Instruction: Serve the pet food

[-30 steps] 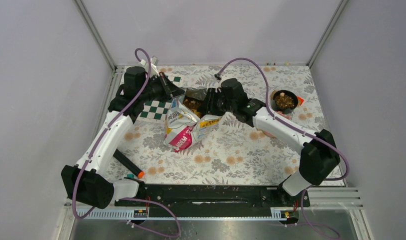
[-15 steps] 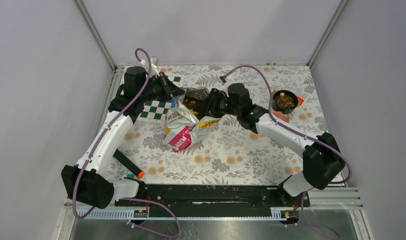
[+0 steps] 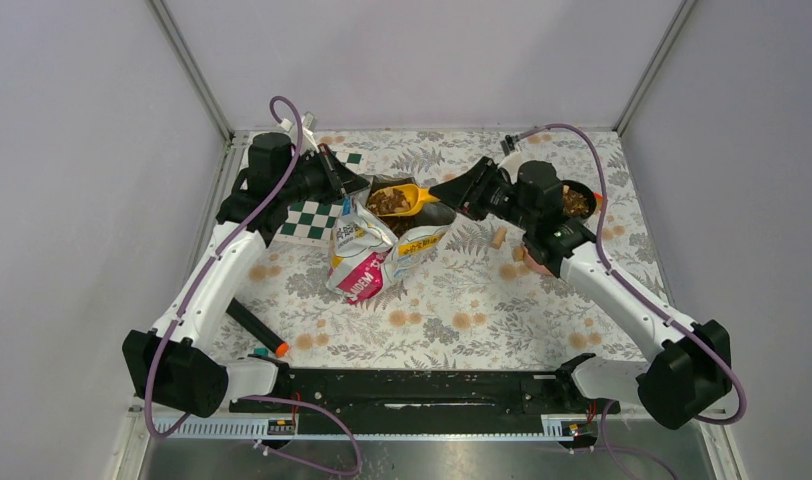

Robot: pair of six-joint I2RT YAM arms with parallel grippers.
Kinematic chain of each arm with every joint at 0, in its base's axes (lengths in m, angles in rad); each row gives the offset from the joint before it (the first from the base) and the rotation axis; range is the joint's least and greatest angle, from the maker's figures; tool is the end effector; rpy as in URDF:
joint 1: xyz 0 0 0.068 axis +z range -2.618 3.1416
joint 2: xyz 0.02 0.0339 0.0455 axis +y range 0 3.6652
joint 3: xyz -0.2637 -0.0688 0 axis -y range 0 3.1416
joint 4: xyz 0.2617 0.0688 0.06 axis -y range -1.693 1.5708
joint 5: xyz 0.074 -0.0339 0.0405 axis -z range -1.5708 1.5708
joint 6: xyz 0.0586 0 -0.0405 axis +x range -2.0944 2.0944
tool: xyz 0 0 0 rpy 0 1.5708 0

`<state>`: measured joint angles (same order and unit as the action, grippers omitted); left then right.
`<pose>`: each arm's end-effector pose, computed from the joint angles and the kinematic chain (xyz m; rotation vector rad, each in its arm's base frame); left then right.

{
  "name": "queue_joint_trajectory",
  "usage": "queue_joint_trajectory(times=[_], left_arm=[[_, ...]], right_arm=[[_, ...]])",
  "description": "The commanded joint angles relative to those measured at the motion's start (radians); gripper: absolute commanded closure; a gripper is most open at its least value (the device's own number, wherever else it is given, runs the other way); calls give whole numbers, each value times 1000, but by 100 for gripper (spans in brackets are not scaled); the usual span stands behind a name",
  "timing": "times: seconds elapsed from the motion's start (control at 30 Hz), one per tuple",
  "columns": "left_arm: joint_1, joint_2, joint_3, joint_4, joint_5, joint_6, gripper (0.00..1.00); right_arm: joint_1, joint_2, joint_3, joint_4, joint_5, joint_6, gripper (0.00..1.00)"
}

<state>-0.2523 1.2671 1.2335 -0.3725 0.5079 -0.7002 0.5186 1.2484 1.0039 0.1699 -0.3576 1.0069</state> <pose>0.3025 -0.1074 0.3668 -0.1146 2.0941 -1.1010 0.2794 0.1831 0.3489 0.1445 1.8499 1.4124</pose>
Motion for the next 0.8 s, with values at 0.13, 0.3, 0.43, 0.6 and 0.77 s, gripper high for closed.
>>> queue_joint_trajectory(times=[0.13, 0.3, 0.43, 0.6, 0.77], left_arm=[[5, -17, 31, -12, -26, 28, 100], [4, -17, 36, -15, -23, 30, 100], [5, -12, 43, -18, -21, 34, 100], [4, -8, 49, -23, -22, 39, 100], [4, 1, 58, -27, -16, 39, 100]], right_arm=[[-54, -60, -16, 37, -44, -20, 100], [-57, -63, 10, 24, -93, -170, 100], [-55, -58, 28, 34, -156, -320, 100], [-56, -80, 29, 34, -150, -443, 100], [-55, -95, 24, 52, -130, -466, 100]])
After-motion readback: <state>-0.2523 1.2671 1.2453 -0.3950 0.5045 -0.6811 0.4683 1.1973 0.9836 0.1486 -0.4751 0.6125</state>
